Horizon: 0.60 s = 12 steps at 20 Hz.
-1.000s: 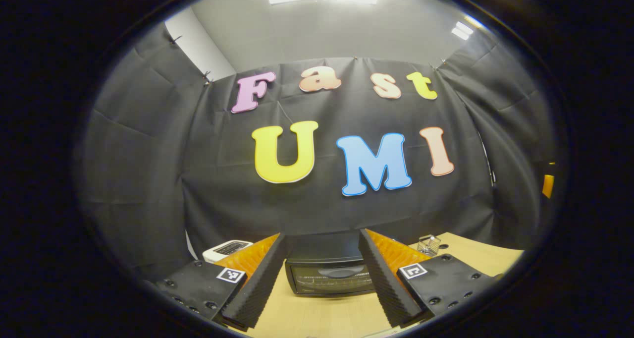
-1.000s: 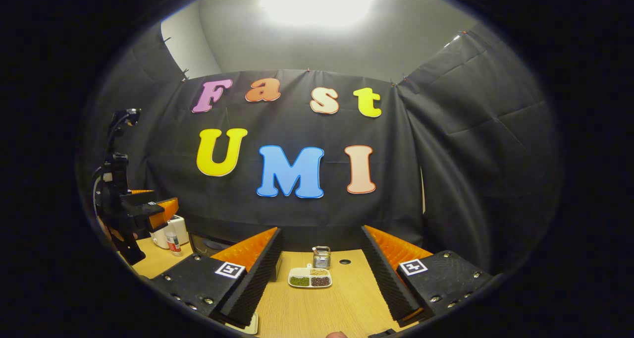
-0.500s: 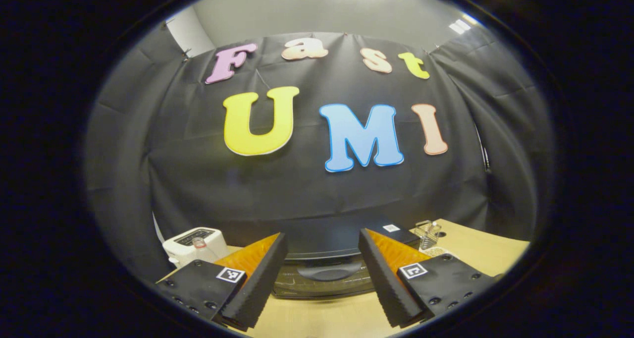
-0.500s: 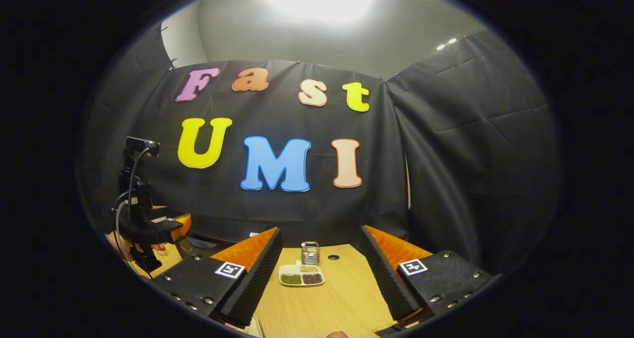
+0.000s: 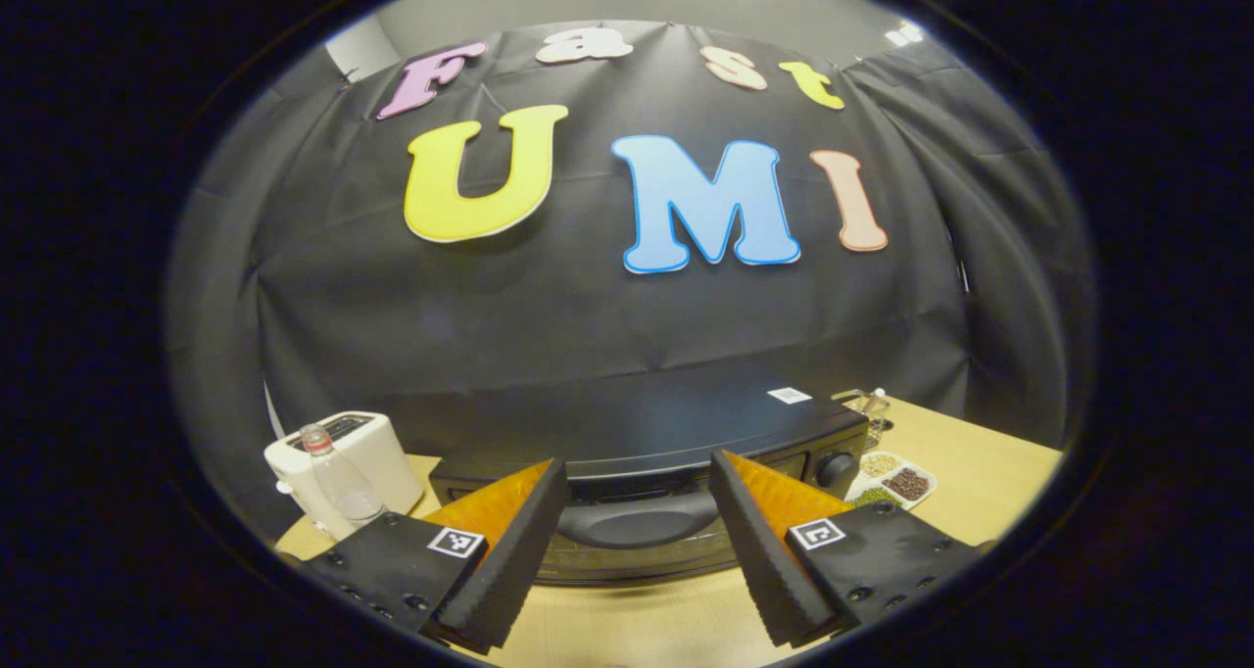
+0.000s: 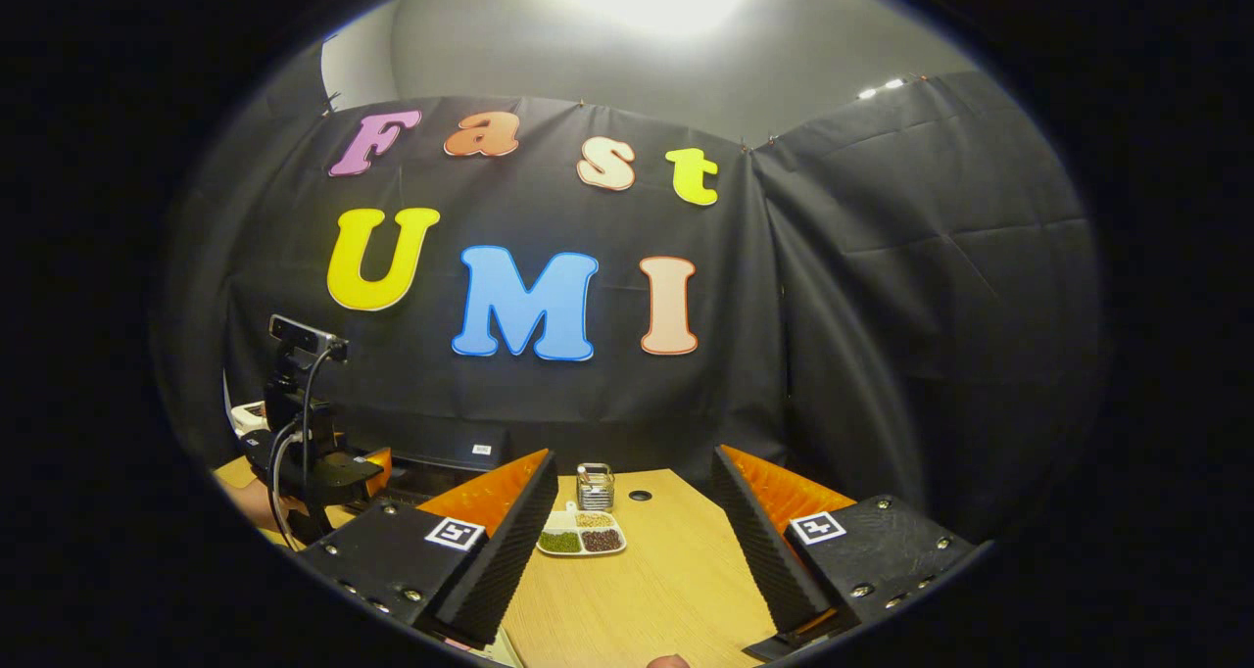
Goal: Open the electric oven with the left hand, put the food in, and close the electric oven.
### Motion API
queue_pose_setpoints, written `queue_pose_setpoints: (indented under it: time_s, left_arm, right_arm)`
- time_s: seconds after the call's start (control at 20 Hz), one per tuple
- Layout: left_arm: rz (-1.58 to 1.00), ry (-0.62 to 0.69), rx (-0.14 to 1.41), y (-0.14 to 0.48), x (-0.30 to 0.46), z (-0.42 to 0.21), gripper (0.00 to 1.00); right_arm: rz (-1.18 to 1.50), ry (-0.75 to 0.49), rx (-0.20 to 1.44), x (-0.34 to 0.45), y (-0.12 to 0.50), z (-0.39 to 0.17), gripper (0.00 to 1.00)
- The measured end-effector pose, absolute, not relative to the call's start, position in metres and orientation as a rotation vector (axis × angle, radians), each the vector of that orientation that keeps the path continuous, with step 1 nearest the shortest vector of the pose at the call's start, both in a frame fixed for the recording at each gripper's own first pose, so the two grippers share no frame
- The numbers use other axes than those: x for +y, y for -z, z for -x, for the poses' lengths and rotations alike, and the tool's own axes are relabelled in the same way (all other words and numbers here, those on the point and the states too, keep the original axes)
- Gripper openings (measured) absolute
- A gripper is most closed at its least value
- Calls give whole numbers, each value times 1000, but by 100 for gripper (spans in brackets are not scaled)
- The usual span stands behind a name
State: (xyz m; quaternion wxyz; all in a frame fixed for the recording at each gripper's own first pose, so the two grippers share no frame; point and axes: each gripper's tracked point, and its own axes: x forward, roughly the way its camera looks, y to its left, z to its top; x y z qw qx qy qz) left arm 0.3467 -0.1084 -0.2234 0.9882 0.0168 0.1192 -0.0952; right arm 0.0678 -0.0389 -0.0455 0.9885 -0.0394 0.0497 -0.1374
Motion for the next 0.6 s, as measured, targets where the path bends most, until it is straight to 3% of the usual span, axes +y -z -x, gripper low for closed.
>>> queue_pose_setpoints:
  time_s: [0.1, 0.15, 0.25, 0.3, 0.35, 0.4, 0.5, 0.6]
  left_arm:
    - [-41, 179, 248, 234, -108, -356, 98]
    - [-39, 173, 253, 237, -109, -359, 91]
    - [-16, 161, 251, 242, -109, -358, 100]
    - [-5, 157, 261, 245, -109, -357, 92]
    - [0, 154, 261, 243, -108, -356, 100]
    - [2, 151, 263, 244, -108, -355, 92]
    - [4, 148, 263, 243, -108, -349, 100]
    - [6, 144, 265, 244, -108, -340, 98]
  right_arm:
    - [68, 288, 110, -39, 47, -70, 98]
    - [64, 293, 112, -39, 47, -71, 98]
    - [70, 293, 117, -38, 47, -73, 98]
    - [77, 292, 119, -38, 49, -74, 98]
    - [81, 292, 121, -39, 48, -75, 98]
    - [79, 288, 120, -38, 47, -74, 98]
    - [72, 280, 113, -37, 44, -74, 98]
    - [72, 268, 112, -38, 43, -74, 98]
